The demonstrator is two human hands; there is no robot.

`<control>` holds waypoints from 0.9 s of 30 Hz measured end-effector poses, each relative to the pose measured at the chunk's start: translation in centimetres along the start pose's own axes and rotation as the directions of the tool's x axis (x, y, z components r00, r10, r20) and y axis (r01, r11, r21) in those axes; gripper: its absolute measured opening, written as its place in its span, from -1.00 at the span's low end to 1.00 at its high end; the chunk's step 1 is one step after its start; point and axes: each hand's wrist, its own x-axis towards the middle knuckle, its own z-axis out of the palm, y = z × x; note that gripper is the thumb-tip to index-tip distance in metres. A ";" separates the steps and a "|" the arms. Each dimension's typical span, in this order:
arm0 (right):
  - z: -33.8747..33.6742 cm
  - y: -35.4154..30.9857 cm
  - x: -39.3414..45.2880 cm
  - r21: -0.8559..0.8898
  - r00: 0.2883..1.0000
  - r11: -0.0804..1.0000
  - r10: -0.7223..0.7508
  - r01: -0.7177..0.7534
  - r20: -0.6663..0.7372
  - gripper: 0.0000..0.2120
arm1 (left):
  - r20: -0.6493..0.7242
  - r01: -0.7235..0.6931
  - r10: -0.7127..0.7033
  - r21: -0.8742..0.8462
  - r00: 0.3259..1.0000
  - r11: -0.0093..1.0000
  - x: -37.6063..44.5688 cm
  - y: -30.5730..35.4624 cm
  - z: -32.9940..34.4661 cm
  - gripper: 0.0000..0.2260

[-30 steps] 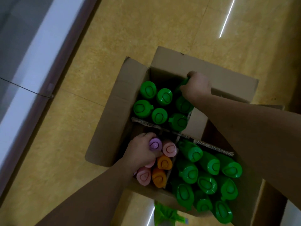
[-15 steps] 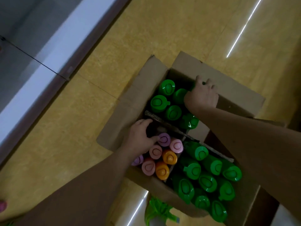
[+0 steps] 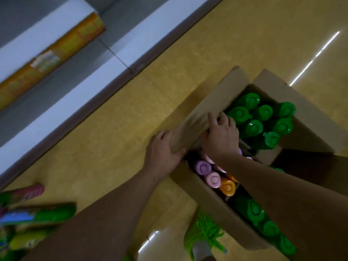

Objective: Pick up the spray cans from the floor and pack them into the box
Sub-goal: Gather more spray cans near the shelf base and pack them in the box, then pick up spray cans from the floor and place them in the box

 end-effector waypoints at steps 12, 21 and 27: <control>10.7 -22.1 -10.7 -0.183 0.892 0.889 -0.367 0.420 0.263 -0.38 | -0.044 0.504 -0.519 -0.179 0.854 0.845 -15.6 -25.8 -4.2 -0.30; 21.5 -37.9 -20.2 -0.251 0.706 0.671 -0.585 0.698 0.400 -0.38 | -0.122 0.709 -0.827 -0.458 0.548 0.537 -29.8 -43.0 -4.1 -0.27; 28.7 -44.8 -25.6 -0.247 0.593 0.551 -0.634 0.797 0.496 -0.38 | 0.026 0.718 -0.945 -0.657 0.326 0.229 -34.8 -50.2 -2.4 -0.43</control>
